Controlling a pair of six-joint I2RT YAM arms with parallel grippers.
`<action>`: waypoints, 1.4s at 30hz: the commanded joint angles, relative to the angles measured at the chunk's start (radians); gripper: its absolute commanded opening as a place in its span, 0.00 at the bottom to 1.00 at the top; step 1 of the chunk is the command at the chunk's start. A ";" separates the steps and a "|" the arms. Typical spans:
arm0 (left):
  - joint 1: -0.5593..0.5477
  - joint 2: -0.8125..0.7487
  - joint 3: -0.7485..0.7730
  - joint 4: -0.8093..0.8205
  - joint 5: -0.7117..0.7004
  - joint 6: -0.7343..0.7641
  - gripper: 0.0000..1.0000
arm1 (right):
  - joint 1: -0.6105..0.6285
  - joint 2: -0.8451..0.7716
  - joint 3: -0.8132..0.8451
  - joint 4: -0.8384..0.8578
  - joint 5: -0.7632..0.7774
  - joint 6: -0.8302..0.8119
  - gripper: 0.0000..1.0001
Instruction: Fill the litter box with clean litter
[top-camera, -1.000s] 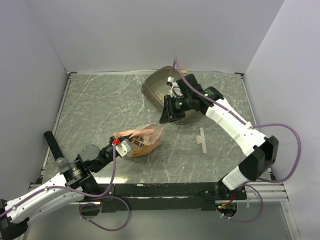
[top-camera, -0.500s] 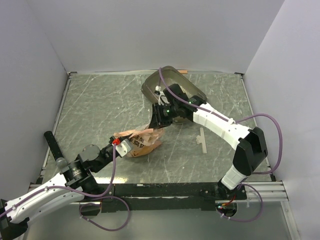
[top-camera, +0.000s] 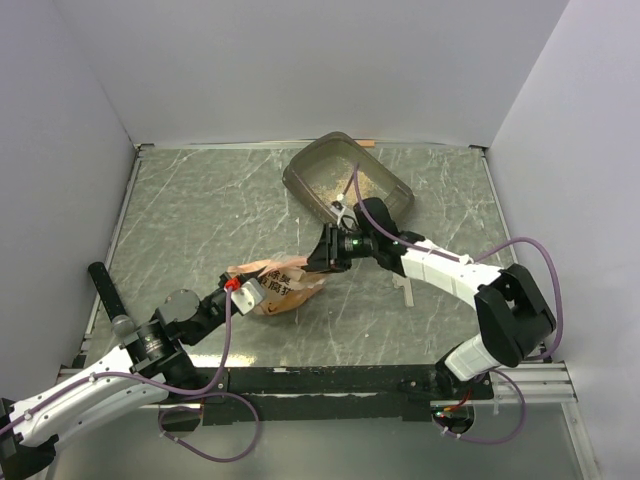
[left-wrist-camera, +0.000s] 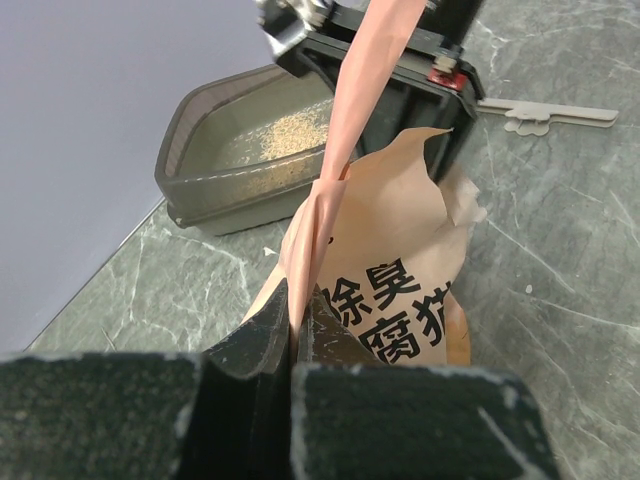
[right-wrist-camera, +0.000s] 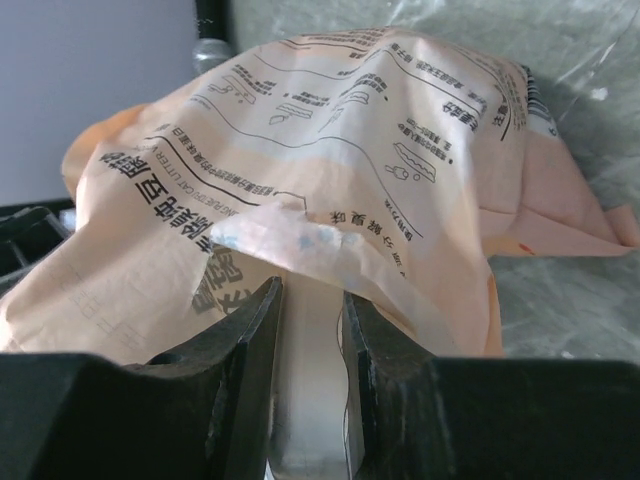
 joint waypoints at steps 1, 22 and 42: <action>-0.013 -0.016 0.047 0.102 0.037 -0.013 0.01 | -0.012 -0.016 -0.155 0.208 -0.106 0.166 0.00; -0.013 -0.002 0.041 0.095 -0.019 0.004 0.01 | -0.179 -0.097 -0.508 0.964 -0.319 0.580 0.00; -0.014 0.047 0.041 0.110 -0.002 -0.005 0.01 | -0.396 -0.324 -0.605 0.886 -0.446 0.579 0.00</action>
